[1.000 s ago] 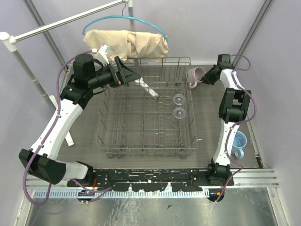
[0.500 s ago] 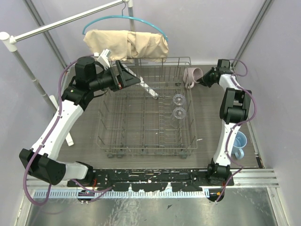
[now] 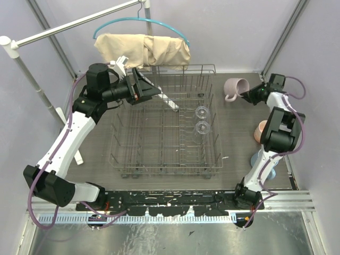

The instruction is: Load the cups into the dish rack

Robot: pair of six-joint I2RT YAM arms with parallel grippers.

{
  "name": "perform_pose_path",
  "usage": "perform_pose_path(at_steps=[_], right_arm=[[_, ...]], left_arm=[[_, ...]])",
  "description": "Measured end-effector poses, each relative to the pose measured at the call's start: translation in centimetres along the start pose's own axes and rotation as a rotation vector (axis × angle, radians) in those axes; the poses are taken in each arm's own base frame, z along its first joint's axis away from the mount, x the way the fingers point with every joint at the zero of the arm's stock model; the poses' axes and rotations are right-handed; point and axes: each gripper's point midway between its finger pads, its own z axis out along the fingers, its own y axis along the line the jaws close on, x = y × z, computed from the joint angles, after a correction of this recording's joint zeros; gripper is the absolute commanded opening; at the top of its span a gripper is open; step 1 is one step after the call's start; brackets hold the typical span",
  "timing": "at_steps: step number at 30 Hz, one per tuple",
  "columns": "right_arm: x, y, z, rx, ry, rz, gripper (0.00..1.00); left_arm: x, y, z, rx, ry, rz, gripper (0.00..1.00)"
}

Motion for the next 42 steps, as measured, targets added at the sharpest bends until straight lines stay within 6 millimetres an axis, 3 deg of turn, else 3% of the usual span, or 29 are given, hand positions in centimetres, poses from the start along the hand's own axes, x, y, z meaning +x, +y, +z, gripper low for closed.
perform_pose_path(at_steps=[4, 7, 17, 30, 34, 42], right_arm=[[-2.0, 1.7, -4.1, -0.076, -0.073, 0.027, 0.01], [-2.3, 3.9, -7.2, -0.165, -0.113, 0.027, 0.01], [1.2, 11.2, -16.9, -0.469, -0.139, 0.025, 0.01], [11.2, 20.1, -27.3, -0.817, -0.01, -0.06, 0.01], [14.3, 21.6, -29.0, -0.9, 0.058, -0.058, 0.01], [20.0, 24.0, -29.7, -0.98, 0.187, -0.052, 0.01]], left_arm=[[0.4, -0.3, 0.2, 0.035, 0.016, -0.032, 0.98], [1.0, -0.1, 0.3, 0.049, 0.037, -0.066, 0.98], [1.6, -1.8, 0.3, 0.134, 0.078, -0.119, 0.98], [4.0, -7.7, 1.2, 0.304, 0.136, -0.091, 0.98], [4.1, -8.9, 1.4, 0.343, 0.131, -0.082, 0.98], [3.4, -10.0, 3.0, 0.392, 0.089, -0.11, 0.98]])
